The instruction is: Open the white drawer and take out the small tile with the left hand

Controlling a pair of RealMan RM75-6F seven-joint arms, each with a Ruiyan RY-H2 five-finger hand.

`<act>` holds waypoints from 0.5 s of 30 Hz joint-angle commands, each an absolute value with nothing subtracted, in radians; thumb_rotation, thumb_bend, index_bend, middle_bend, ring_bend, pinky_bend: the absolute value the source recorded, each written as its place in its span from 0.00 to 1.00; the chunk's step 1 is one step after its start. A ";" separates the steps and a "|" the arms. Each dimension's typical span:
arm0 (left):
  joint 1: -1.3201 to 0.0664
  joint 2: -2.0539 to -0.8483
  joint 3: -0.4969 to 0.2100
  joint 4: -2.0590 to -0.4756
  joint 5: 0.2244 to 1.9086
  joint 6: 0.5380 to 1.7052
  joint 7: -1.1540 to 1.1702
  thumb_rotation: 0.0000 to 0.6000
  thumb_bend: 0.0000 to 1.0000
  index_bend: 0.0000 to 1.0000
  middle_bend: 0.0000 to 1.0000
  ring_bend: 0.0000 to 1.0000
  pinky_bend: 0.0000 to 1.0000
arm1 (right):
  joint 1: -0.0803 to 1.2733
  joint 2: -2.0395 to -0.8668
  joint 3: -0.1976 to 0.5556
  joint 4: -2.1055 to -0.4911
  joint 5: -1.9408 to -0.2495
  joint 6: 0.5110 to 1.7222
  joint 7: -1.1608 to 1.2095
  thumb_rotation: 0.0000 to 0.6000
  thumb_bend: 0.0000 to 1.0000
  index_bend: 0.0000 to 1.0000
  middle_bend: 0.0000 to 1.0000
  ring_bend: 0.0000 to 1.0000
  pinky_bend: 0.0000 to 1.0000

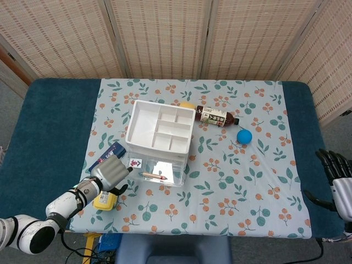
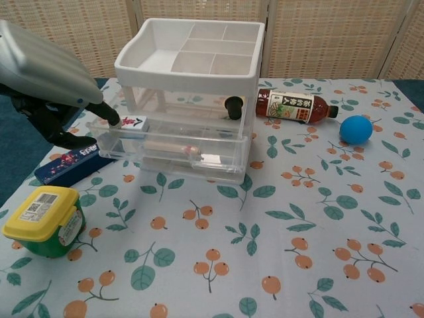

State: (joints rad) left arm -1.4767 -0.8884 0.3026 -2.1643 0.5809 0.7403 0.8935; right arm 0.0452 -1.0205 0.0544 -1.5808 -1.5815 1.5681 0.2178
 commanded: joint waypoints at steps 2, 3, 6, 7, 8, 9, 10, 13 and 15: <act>-1.479 -0.900 0.303 -2.162 0.573 0.763 0.899 0.18 0.47 0.14 0.97 1.00 1.00 | 0.045 -1.020 0.054 -1.582 -1.581 1.567 0.217 1.00 0.20 0.00 0.04 0.00 0.00; -1.479 -0.902 0.304 -2.162 0.570 0.767 0.900 0.18 0.47 0.14 0.97 1.00 1.00 | 0.045 -1.020 0.054 -1.582 -1.581 1.567 0.217 1.00 0.20 0.00 0.04 0.00 0.00; -1.481 -0.902 0.307 -2.164 0.564 0.767 0.900 0.18 0.47 0.14 0.97 1.00 1.00 | 0.044 -1.019 0.054 -1.582 -1.581 1.568 0.216 1.00 0.20 0.00 0.04 0.00 0.00; -1.482 -0.899 0.308 -2.167 0.563 0.764 0.898 0.18 0.47 0.14 0.97 1.00 1.00 | 0.044 -1.019 0.054 -1.583 -1.581 1.568 0.216 1.00 0.20 0.00 0.04 0.00 0.00; -1.482 -0.896 0.310 -2.169 0.564 0.768 0.899 0.18 0.47 0.14 0.97 1.00 1.00 | 0.044 -1.019 0.054 -1.583 -1.581 1.568 0.216 1.00 0.20 0.00 0.04 0.00 0.00; -1.481 -0.893 0.312 -2.175 0.565 0.774 0.901 0.18 0.47 0.14 0.97 1.00 1.00 | 0.045 -1.019 0.054 -1.583 -1.582 1.568 0.216 1.00 0.20 0.00 0.04 0.00 0.00; -1.478 -0.888 0.313 -2.182 0.567 0.780 0.900 0.18 0.47 0.14 0.97 1.00 1.00 | 0.045 -1.019 0.054 -1.584 -1.582 1.568 0.216 1.00 0.20 0.00 0.04 0.00 0.00; -1.456 -0.863 0.311 -2.206 0.597 0.802 0.882 0.22 0.47 0.14 0.97 1.00 1.00 | 0.045 -1.018 0.055 -1.585 -1.583 1.570 0.215 1.00 0.20 0.00 0.04 0.00 0.00; -1.435 -0.843 0.307 -2.216 0.624 0.811 0.857 0.30 0.47 0.15 0.97 1.00 1.00 | 0.044 -1.017 0.056 -1.586 -1.585 1.572 0.216 1.00 0.20 0.00 0.04 0.00 0.00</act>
State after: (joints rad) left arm -1.4522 -0.8599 0.3099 -2.2049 0.6041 0.8001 0.8759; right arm 0.0444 -1.0170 0.0557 -1.5856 -1.5845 1.5724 0.2155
